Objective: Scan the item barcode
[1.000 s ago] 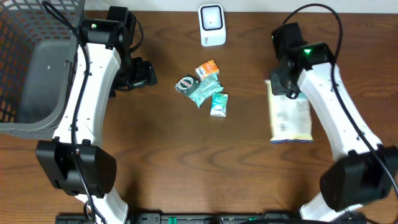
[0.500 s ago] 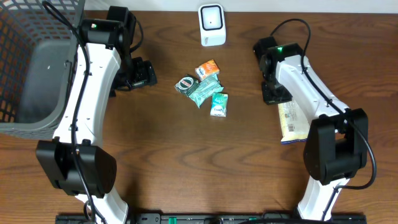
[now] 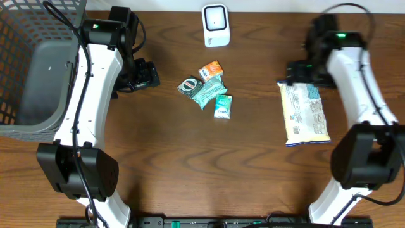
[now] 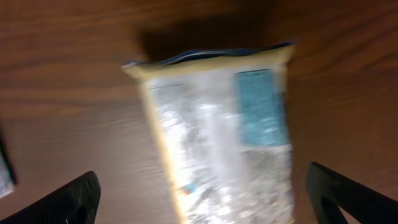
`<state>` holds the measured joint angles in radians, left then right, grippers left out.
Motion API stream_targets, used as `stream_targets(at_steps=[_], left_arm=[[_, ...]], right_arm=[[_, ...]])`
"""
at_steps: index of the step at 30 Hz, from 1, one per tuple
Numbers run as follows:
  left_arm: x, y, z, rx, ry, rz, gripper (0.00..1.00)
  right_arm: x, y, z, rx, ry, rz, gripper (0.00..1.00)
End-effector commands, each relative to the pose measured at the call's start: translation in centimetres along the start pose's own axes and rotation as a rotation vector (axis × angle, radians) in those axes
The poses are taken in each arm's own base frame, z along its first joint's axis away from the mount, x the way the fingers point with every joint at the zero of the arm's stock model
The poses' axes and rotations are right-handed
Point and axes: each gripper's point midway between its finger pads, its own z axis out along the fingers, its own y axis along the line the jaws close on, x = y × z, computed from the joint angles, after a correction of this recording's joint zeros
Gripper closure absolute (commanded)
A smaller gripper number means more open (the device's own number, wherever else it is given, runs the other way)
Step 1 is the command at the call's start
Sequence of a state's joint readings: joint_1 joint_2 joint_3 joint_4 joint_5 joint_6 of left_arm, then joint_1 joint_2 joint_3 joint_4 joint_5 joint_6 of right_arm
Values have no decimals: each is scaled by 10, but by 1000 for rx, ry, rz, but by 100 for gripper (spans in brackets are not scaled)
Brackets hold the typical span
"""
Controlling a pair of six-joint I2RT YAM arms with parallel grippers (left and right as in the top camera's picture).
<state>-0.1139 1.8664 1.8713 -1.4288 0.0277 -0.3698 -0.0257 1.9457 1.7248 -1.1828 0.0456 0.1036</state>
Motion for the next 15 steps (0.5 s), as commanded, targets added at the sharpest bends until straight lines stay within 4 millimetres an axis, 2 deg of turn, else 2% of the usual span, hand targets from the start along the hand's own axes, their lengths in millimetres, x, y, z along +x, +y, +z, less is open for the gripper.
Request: stream_targets(at_steps=[1,3,7,12,15], left_arm=[[2,1,-5,7,-10,-7,2],[2,1,-5,7,-10,-7,2],[2,1,-5,7,-10,-7,2],[2,1,-5,7,-10,-7,2],[2,1,-5,7,-10,-7,2]], right_arm=[[4,-15,11,-192,28,-23,1],[7,-22,18,-287,43,-38,1],[15,-22,29,-467,67,-75,1],[28,-31,58,-497,161,-19,1],[40,-26,75,-519,239,-5,7]])
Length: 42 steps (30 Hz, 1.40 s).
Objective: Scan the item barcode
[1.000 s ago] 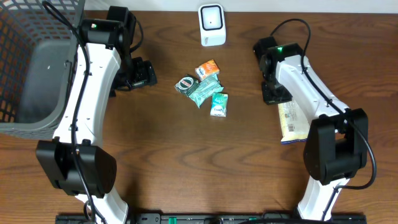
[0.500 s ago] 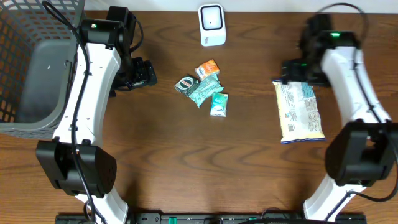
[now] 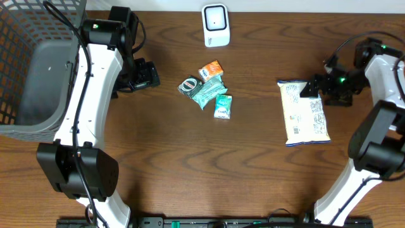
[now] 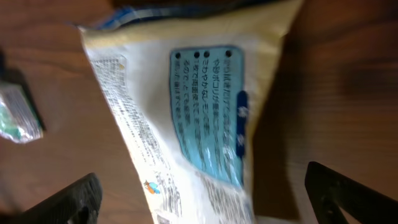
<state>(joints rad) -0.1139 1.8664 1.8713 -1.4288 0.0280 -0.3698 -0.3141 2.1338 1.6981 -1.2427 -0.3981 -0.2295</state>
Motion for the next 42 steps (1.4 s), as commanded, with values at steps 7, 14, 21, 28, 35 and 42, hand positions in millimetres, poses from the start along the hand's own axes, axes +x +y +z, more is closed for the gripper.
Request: stream_targets(at_steps=[7,14,21,28,35,42], left_arm=[[2,1,-5,7,-10,-7,2],[2,1,-5,7,-10,-7,2],[2,1,-5,7,-10,-7,3],[2,1,-5,7,-10,-7,2],[2,1,-5,7,-10,-7,2],[2,1,-5,7,-10,-7,2]], right_arm=[[18,36,43,-223,141,-47,56],[27,61,46,-224,195,-42,99],[1,81,-10,-8,-13,-35,99],[-5,97,-74,507,-262,-105,99],[4,151,-47,677,-278,-277,99],[4,182,-17,477,-254,-260,55]])
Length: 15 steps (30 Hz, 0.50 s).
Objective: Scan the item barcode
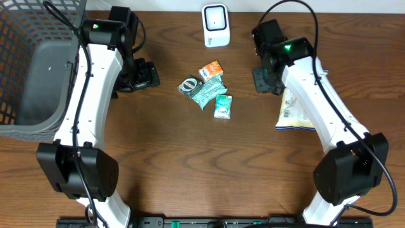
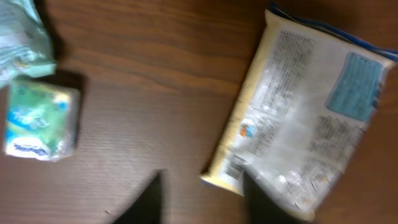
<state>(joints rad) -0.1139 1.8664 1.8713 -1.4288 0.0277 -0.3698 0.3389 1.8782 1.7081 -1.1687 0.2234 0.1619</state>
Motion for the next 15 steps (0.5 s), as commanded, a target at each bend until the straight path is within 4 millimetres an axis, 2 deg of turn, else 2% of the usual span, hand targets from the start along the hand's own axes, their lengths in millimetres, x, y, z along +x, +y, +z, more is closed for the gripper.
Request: stream_targets(at_steps=[1,5,14,15], left_arm=[[2,1,-5,7,-10,-7,2],[2,1,-5,7,-10,-7,2],[2,1,-5,7,-10,-7,3],[2,1,-5,7,-10,-7,2]], right_arm=[[-5,6,2,-103,-2,78,50],[-6,-5,6,-232,24,167,44],[16,-89,18,-243,107,383,36],[18,-97,19,-238,112,400,32]])
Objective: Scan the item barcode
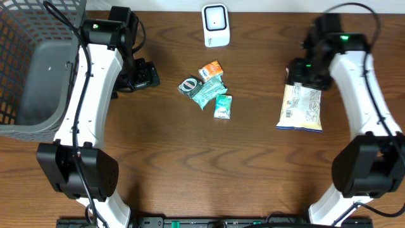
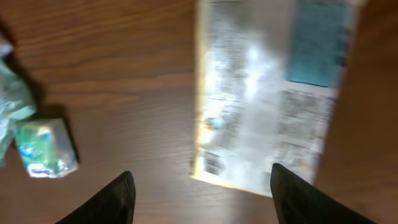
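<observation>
The snack bag (image 1: pixel 302 109) lies flat on the table at the right, printed back up. Its barcode (image 2: pixel 212 163) shows near the lower left corner in the right wrist view, beside a blue label (image 2: pixel 317 43). My right gripper (image 1: pixel 308 73) hovers over the bag's far end, open and wide (image 2: pixel 205 208), holding nothing. The white scanner (image 1: pixel 216 25) stands at the back centre. My left gripper (image 1: pixel 143 75) hangs left of the small items; its jaws are hidden from above.
A pile of small packets (image 1: pixel 207 88) lies mid-table, and a green one (image 2: pixel 43 149) also shows in the wrist view. A grey wire basket (image 1: pixel 38 69) stands at the far left.
My right gripper was left of the bag's far end with its fingers close together. Now it is over that end with the fingers wide apart. The bag and left arm kept still.
My right gripper hung open over the bag's far end, then out to the bag's right. By 0.5 s ago it was left of the bag, which lay turned, its near end swung leftward. Now the gripper is back over the far end, open.
</observation>
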`<state>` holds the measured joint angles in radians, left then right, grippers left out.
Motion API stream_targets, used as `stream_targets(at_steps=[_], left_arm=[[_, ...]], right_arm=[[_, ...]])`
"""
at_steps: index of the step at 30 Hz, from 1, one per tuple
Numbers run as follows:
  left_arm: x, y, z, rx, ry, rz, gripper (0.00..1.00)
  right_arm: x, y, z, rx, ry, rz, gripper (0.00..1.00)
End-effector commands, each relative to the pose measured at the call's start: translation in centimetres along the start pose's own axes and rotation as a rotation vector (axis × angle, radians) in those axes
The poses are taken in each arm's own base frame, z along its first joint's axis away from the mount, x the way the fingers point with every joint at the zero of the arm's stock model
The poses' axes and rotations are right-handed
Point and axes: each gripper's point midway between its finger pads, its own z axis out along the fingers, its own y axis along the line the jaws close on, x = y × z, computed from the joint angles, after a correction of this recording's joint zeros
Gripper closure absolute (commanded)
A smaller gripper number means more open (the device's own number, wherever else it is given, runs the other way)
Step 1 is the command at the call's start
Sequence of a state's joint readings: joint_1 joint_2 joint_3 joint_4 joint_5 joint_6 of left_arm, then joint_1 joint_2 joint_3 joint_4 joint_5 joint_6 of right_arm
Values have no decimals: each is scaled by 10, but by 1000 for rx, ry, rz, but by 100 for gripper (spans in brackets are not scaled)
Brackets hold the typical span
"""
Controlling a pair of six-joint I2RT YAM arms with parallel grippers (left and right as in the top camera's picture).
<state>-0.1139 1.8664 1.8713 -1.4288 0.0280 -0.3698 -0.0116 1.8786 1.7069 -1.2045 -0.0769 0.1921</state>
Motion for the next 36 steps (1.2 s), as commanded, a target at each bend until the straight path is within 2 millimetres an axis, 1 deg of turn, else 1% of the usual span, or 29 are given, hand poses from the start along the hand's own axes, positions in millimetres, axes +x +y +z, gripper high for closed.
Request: stream_targets(at_steps=[1,2,3,5,6,9,20,29,36], left_arm=[[2,1,-5,7,-10,-7,2],[2,1,-5,7,-10,-7,2],[2,1,-5,7,-10,-7,2],[2,1,-5,7,-10,-7,2],[2,1,-5,7,-10,-7,2],[2,1,-5,7,-10,-7,2],[2,1,-5,7,-10,-7,2],[2,1,-5,7,-10,-7,2],[2,1,-5,7,-10,-7,2]], right_arm=[[0,-17,-1,-21,13,44,27],[-1,-26,-2,-17,13,62,23],[-3,-39,-3,-12,10,94,20],[-4,-52,-4,-6,8,129,20],[-4,-58,-5,-4,8,144,19],[-4,-66,-5,-1,7,163,17],[-1,-63,-2,-19,20,165,16],[6,-60,-2,-27,50,166,16],[9,-54,-2,-28,60,150,16]])
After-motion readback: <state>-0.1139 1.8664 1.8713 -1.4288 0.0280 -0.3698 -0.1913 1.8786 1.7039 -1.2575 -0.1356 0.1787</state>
